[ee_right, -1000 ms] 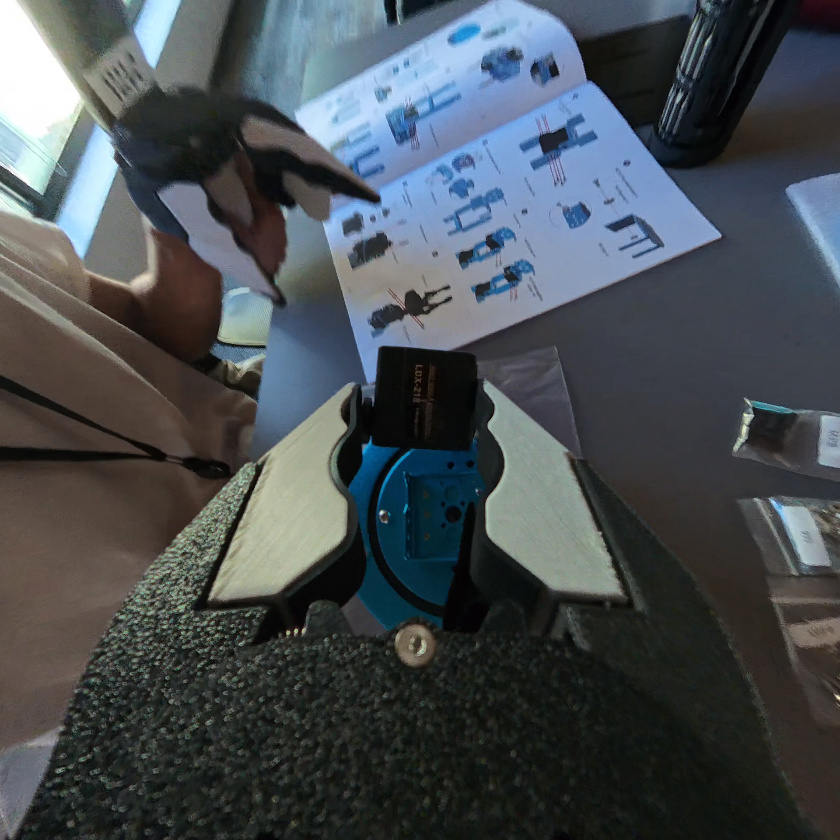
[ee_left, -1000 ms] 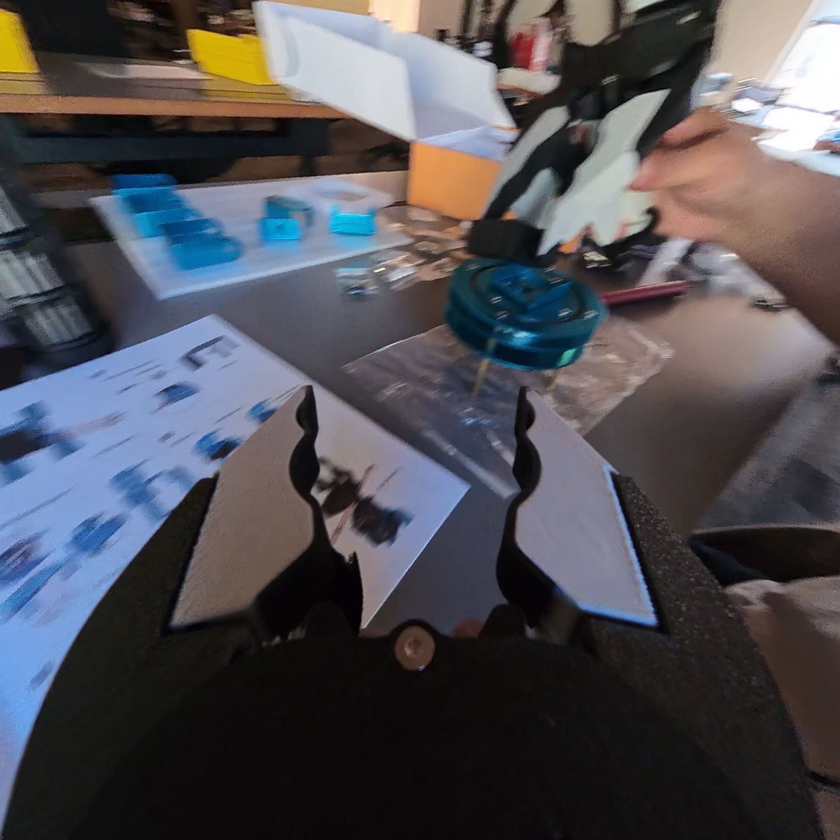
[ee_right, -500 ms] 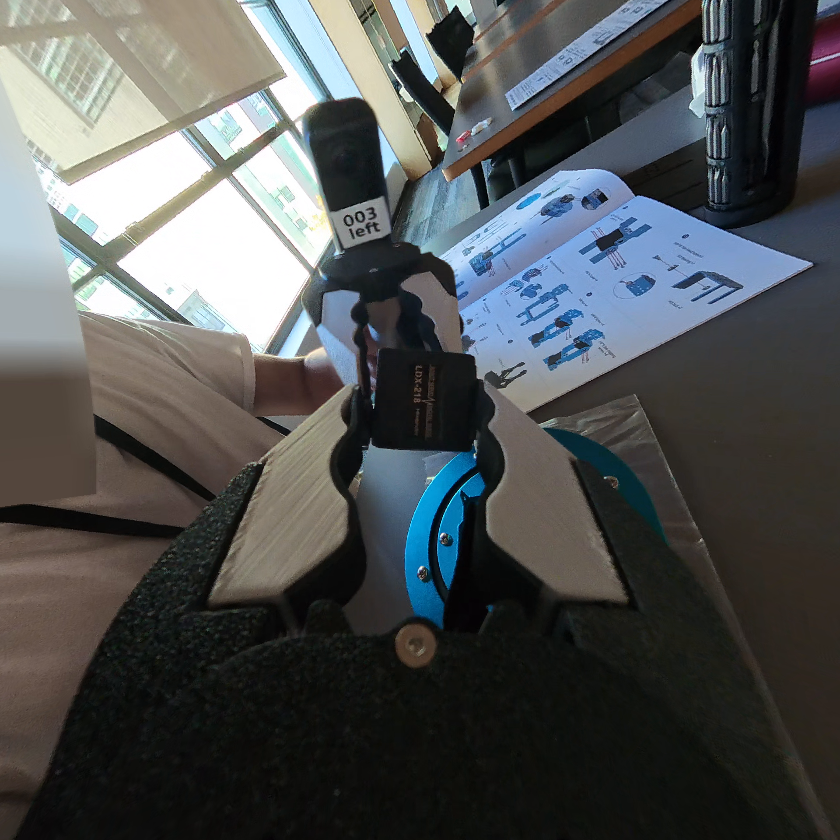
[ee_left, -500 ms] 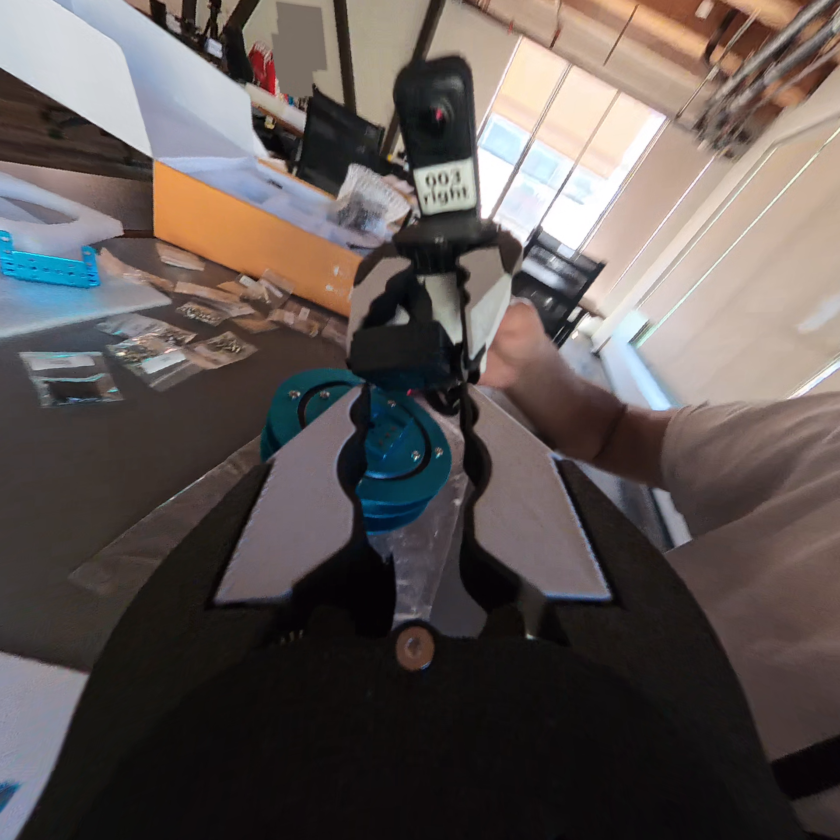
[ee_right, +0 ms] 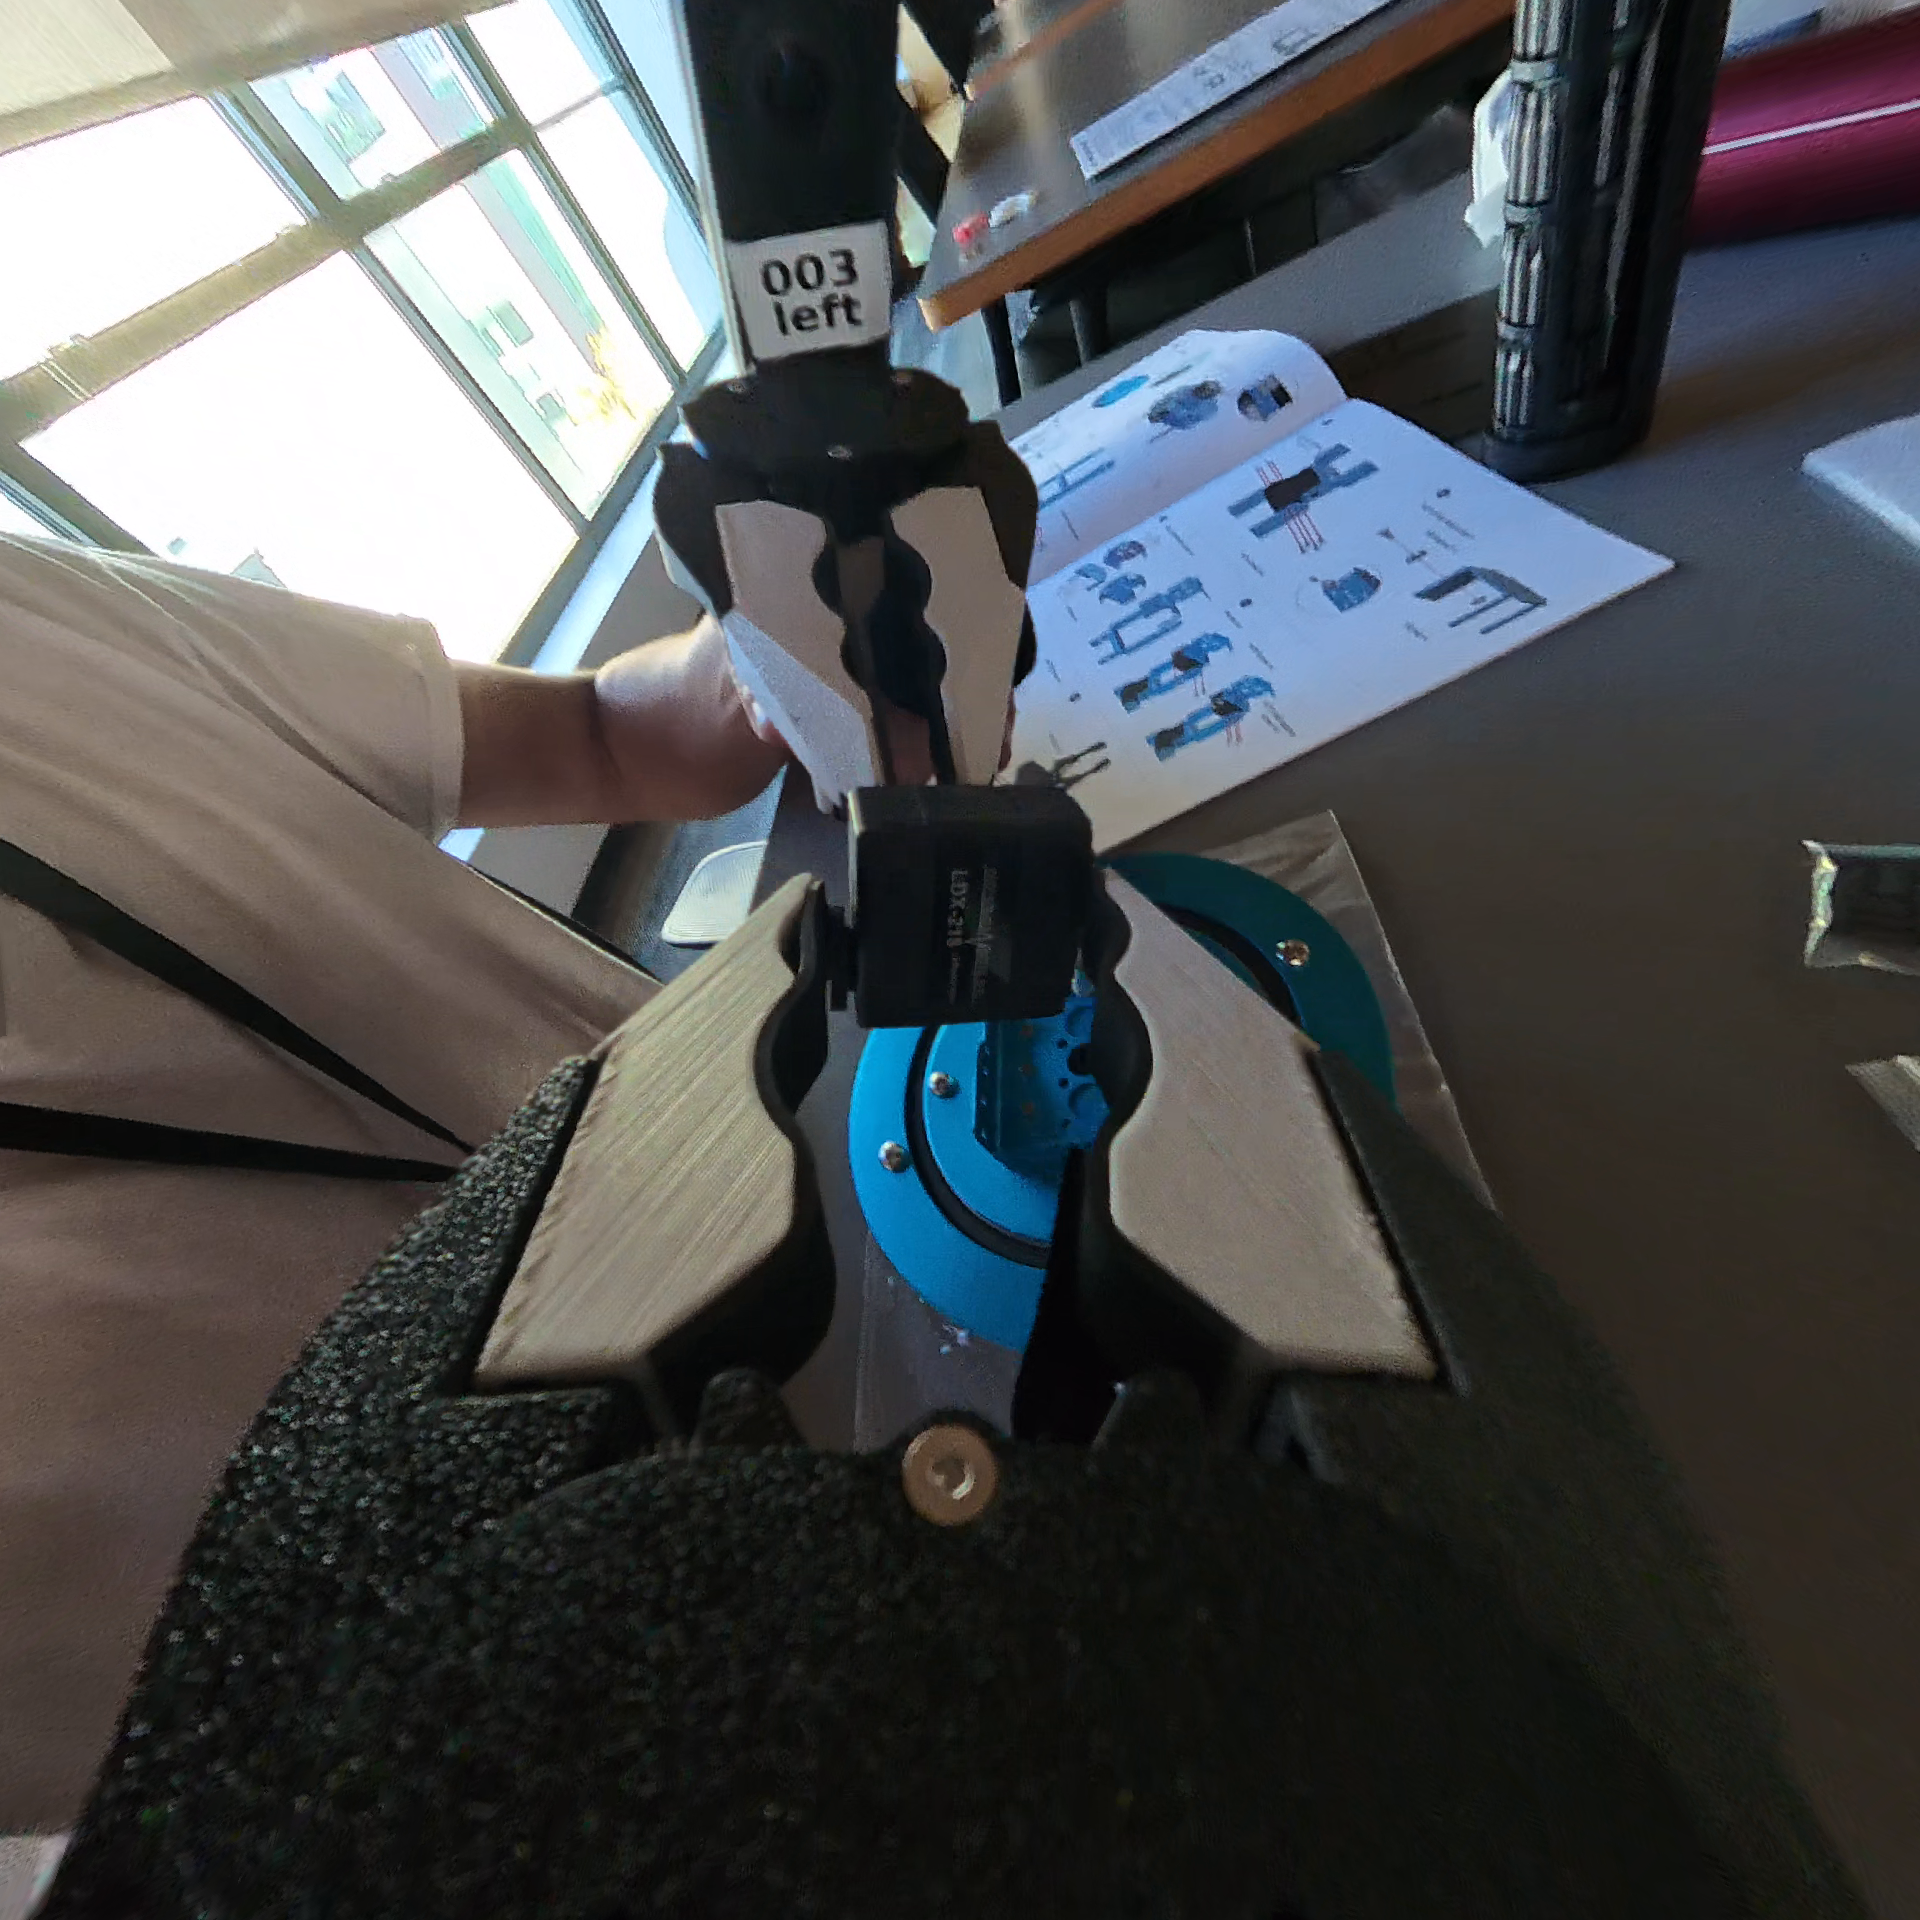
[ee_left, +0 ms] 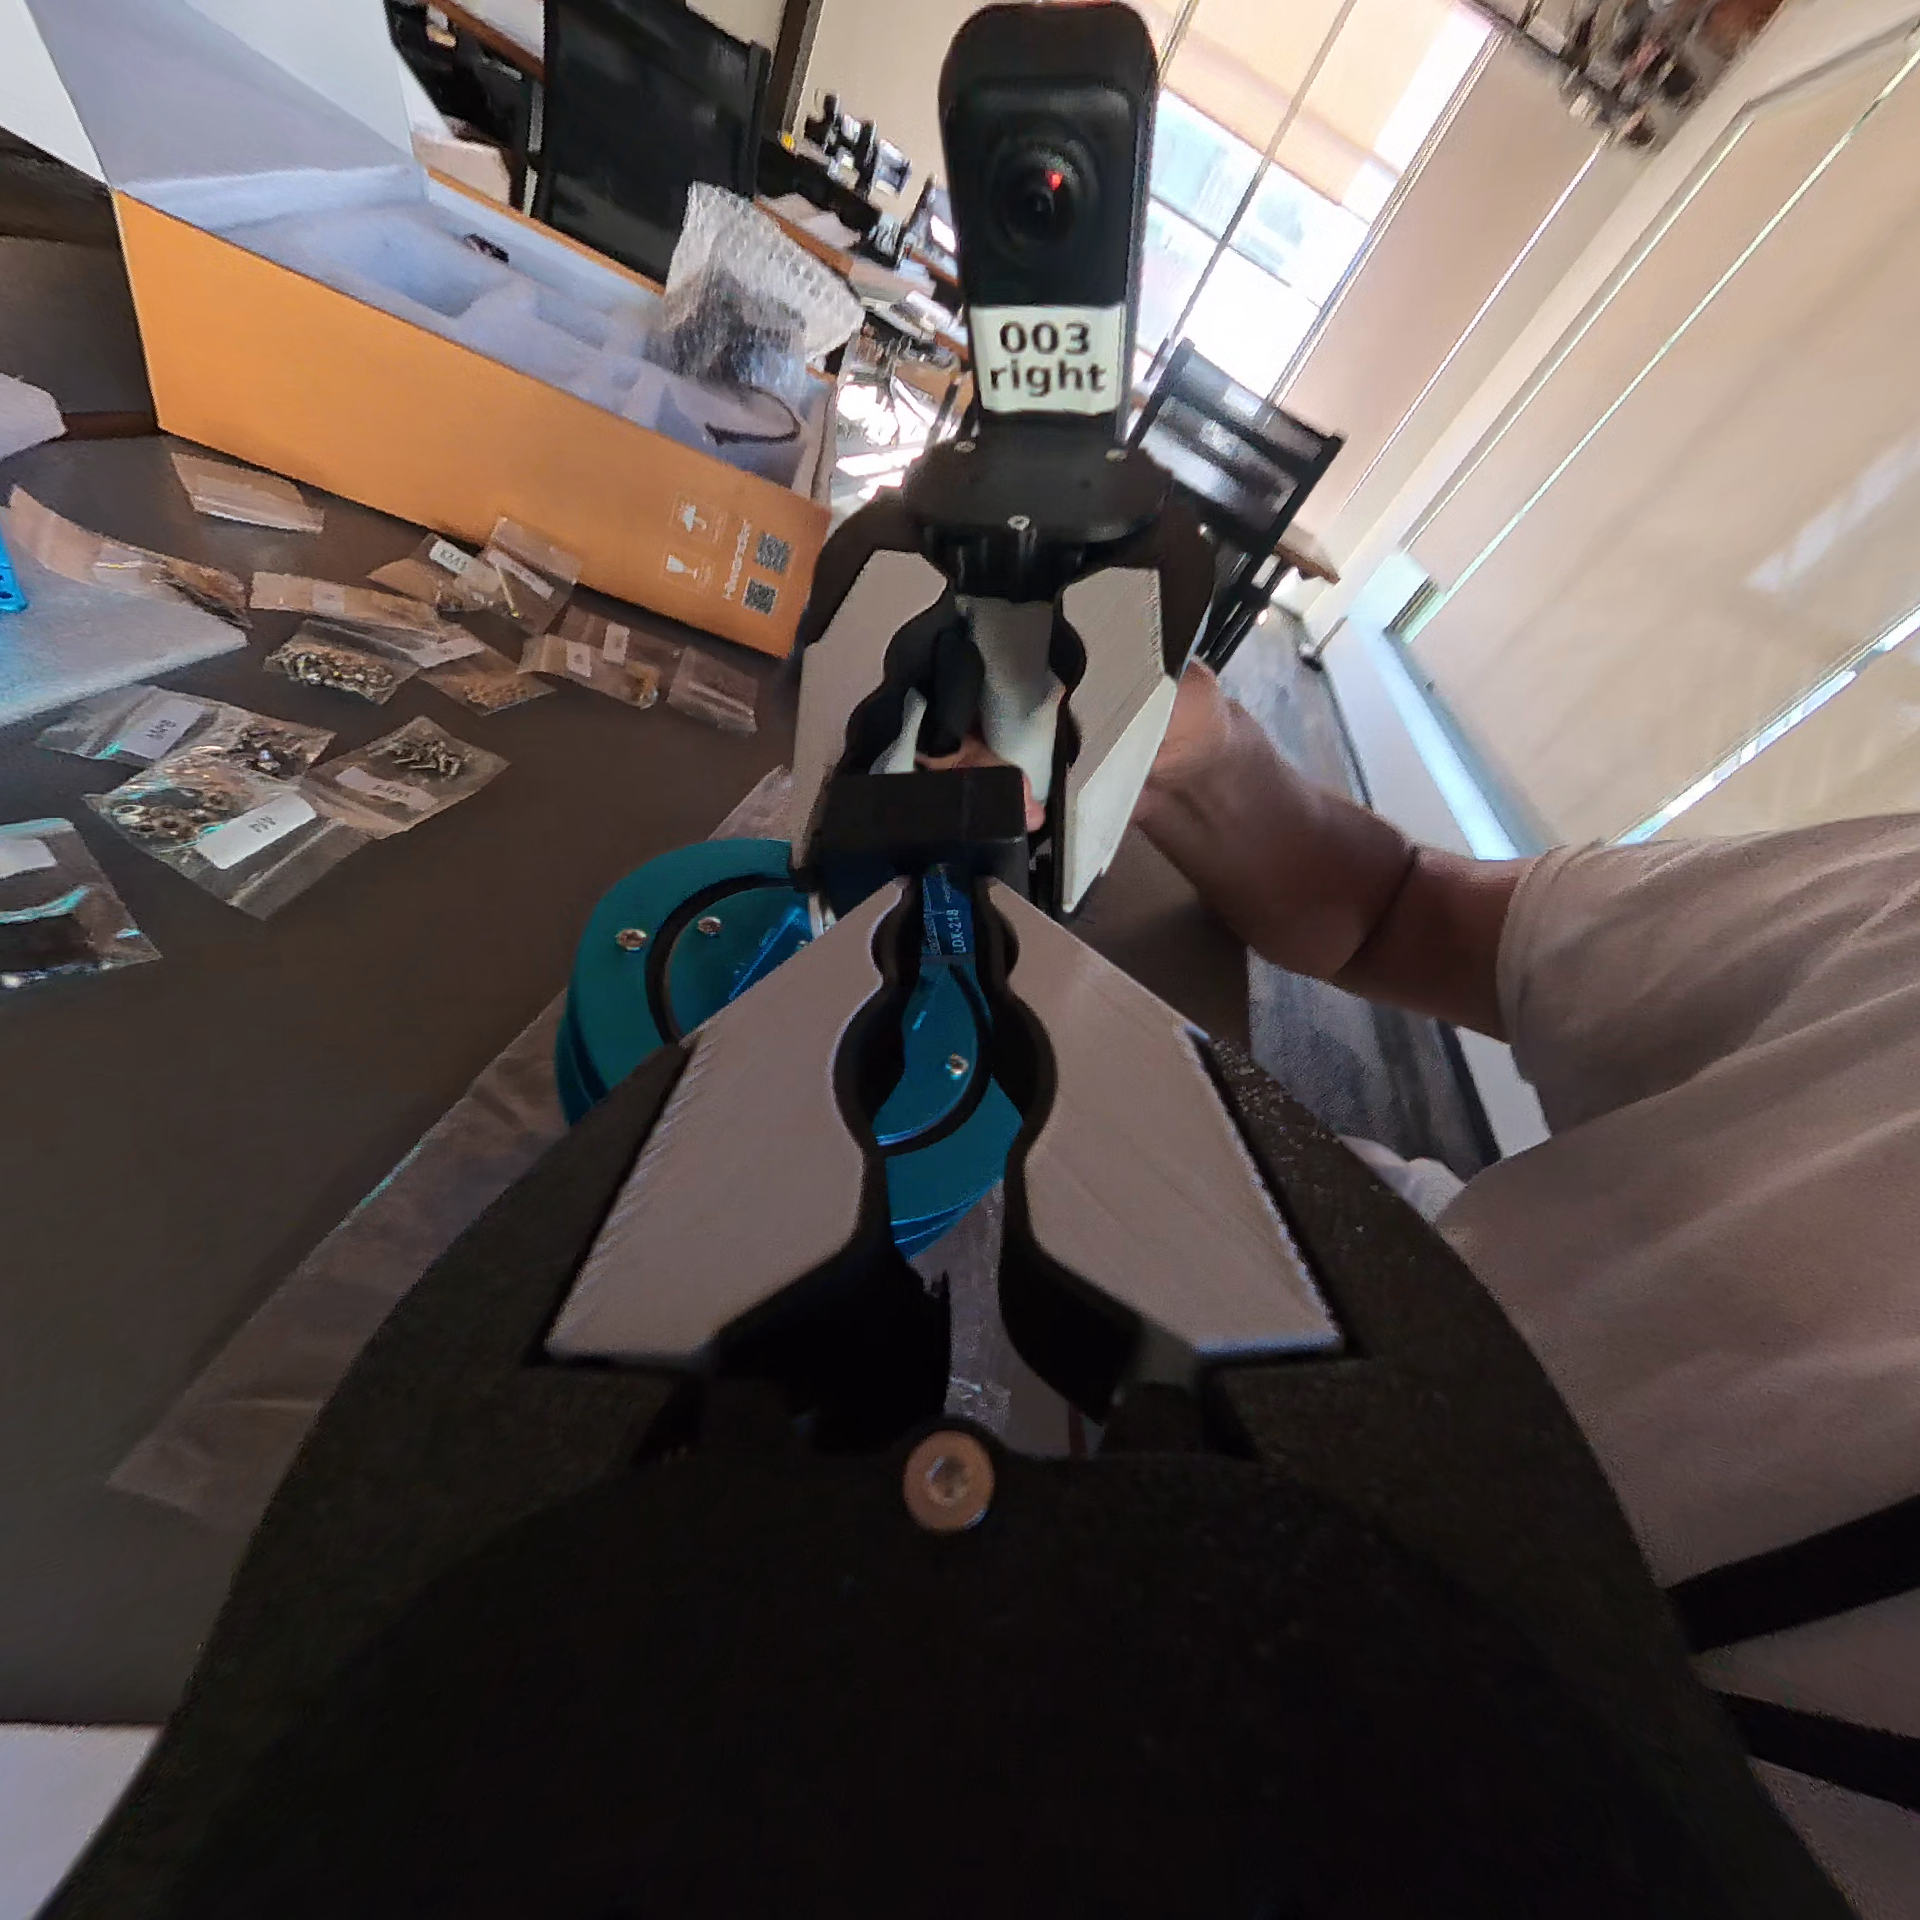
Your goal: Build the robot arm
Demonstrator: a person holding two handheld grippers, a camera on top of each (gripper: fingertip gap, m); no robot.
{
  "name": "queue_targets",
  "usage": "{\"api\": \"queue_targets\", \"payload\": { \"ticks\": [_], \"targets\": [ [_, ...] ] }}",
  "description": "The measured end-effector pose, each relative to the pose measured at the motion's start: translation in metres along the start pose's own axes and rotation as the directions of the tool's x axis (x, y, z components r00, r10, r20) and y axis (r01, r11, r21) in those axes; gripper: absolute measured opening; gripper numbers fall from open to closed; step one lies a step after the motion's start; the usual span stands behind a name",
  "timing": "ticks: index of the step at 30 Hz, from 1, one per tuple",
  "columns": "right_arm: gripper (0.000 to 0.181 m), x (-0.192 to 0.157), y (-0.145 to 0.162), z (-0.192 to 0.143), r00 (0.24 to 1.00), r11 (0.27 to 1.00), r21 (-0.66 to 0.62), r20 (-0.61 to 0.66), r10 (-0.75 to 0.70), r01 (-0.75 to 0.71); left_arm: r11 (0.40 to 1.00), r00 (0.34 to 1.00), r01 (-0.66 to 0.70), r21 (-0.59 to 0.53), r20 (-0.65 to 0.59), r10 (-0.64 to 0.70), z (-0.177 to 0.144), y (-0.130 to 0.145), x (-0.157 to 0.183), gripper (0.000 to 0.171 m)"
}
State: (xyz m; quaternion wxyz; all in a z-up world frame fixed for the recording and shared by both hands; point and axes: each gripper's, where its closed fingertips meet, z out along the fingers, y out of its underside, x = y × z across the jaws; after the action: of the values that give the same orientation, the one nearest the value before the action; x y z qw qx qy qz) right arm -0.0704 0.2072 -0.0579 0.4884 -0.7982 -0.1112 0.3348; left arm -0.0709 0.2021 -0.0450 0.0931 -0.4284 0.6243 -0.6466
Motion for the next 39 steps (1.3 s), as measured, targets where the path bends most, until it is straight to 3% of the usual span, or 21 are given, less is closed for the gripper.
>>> {"api": "queue_targets", "payload": {
  "ticks": [4,8,11,15,18,24,30,35,39],
  "targets": [
    [0.048,0.010,0.003,-0.004,0.996,0.996,0.009,0.021,0.087,-0.088,0.995,0.996,-0.071,-0.075,0.044,0.075,0.007,0.002,-0.009,0.009],
    [0.047,0.013,-0.011,-0.010,0.969,0.963,0.140,0.124,0.213,-0.229,0.984,0.983,-0.123,-0.130,0.122,0.139,0.004,0.006,-0.019,0.034],
    [0.047,0.008,-0.020,-0.009,0.987,0.971,0.199,0.116,0.114,-0.136,0.997,0.995,-0.037,-0.066,0.091,0.043,0.000,0.004,-0.017,0.042],
    [0.048,0.005,-0.011,0.005,0.987,0.984,0.097,-0.069,-0.144,0.150,0.999,0.999,0.039,0.014,-0.012,-0.039,-0.006,-0.011,-0.011,0.052],
    [0.048,-0.005,-0.016,0.006,0.977,0.971,0.118,-0.082,-0.197,0.206,0.999,0.998,0.032,0.005,-0.051,-0.032,-0.005,-0.012,-0.007,0.057],
    [0.048,0.000,-0.010,0.012,0.984,0.981,0.105,-0.092,-0.155,0.164,0.999,0.998,0.013,-0.036,-0.059,-0.015,0.004,-0.008,-0.007,0.051],
    [0.047,0.022,0.005,0.009,0.981,0.997,0.065,-0.192,-0.034,0.047,0.997,0.999,0.020,-0.077,0.030,-0.018,0.011,0.004,-0.027,0.041],
    [0.049,0.017,0.010,0.008,0.975,0.996,0.042,-0.211,-0.070,0.081,0.979,0.997,-0.081,-0.188,0.002,0.083,0.014,0.009,-0.021,0.041],
    [0.051,0.012,0.011,0.005,0.982,0.996,0.041,-0.175,-0.072,0.081,0.925,0.974,-0.222,-0.309,-0.019,0.228,0.015,0.015,-0.018,0.041]
  ]
}}
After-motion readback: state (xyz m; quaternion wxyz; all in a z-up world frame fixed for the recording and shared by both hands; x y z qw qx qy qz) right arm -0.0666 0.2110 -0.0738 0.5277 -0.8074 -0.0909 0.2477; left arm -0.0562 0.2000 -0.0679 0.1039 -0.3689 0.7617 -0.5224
